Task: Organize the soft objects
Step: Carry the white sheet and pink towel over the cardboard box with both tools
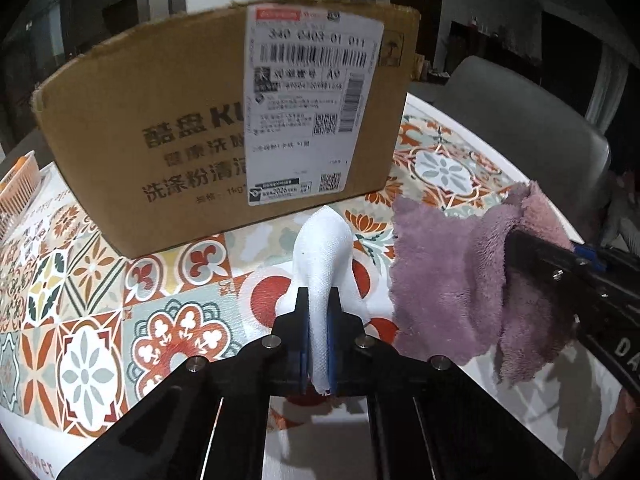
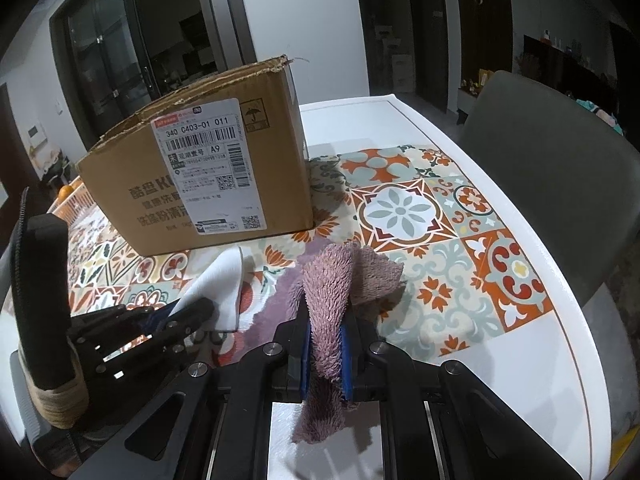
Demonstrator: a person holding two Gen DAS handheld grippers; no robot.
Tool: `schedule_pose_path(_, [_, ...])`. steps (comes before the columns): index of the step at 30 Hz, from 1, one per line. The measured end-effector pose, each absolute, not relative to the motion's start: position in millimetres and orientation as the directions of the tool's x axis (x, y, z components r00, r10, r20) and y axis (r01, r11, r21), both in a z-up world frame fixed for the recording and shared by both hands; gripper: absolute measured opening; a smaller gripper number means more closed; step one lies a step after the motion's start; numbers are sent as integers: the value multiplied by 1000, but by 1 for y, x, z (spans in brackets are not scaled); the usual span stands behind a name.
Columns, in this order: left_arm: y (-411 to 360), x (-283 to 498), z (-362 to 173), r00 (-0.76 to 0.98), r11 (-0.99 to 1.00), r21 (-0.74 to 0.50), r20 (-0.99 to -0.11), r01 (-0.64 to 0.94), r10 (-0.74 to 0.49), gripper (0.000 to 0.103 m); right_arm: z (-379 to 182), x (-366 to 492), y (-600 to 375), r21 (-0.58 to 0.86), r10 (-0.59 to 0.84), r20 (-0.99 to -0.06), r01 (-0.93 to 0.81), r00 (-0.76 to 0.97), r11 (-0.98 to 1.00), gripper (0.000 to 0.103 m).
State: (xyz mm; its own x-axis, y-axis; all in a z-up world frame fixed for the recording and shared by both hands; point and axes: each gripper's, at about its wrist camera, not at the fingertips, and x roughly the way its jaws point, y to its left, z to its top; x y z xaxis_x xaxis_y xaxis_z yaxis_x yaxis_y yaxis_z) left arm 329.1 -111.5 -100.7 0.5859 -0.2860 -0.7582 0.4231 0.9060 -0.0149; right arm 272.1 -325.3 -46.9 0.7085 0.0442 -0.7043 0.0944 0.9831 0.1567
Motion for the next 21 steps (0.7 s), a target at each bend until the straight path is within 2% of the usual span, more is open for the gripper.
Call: schedule_pose_path(21, [-77, 280, -29, 688, 924, -120, -635, 363, -352, 8, -5, 247, -314, 166, 73, -637, 44, 768, 985, 13])
